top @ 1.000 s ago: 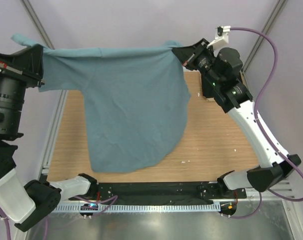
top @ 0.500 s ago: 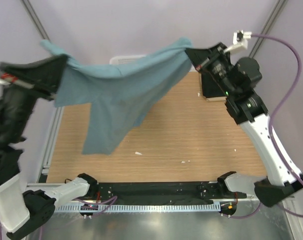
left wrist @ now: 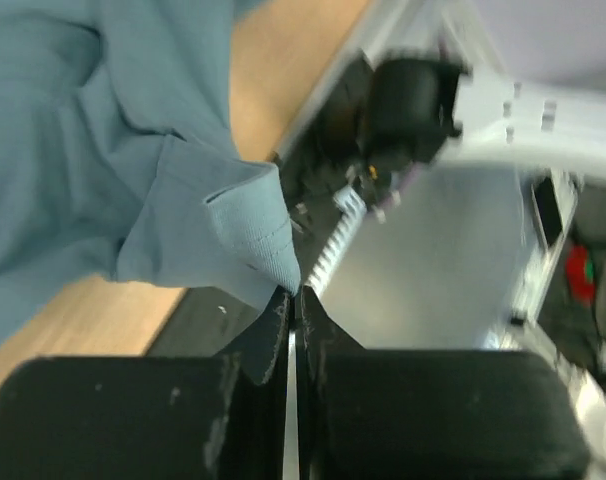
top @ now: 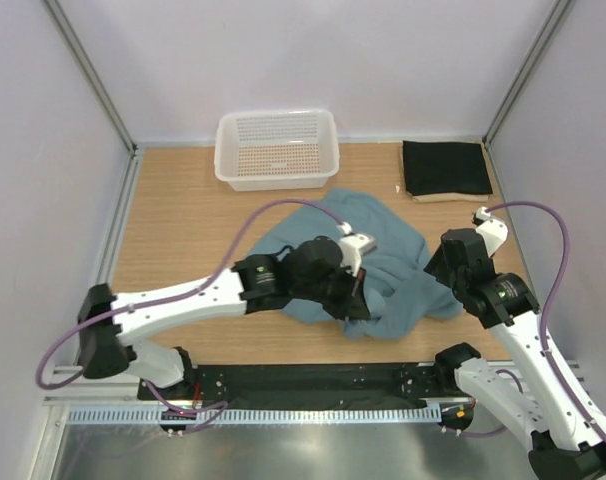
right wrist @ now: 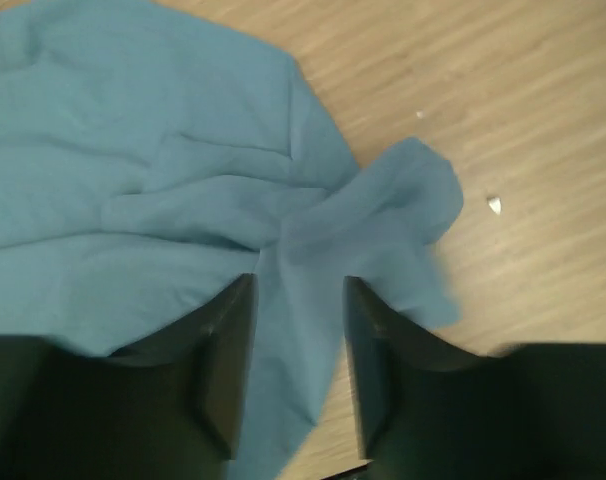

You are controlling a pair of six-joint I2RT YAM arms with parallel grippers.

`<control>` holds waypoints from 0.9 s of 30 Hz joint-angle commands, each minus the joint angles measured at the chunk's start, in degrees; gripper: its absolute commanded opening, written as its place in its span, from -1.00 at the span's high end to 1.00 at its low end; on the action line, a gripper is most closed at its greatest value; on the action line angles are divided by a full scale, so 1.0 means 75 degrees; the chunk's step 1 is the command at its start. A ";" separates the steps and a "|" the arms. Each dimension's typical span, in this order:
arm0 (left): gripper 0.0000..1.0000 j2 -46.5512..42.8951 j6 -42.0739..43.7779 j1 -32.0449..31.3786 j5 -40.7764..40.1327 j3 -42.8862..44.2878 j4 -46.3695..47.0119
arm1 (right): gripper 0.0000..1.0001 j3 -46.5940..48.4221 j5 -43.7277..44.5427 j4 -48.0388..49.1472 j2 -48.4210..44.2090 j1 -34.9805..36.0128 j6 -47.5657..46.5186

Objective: Fold and stack the t-shirts
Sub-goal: Flatten the tshirt out

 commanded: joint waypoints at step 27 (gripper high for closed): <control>0.16 0.2785 0.0816 0.4741 0.0130 -0.0078 -0.0841 | -0.68 0.2071 -0.2110 0.2607 0.6713 -0.0022 -0.1133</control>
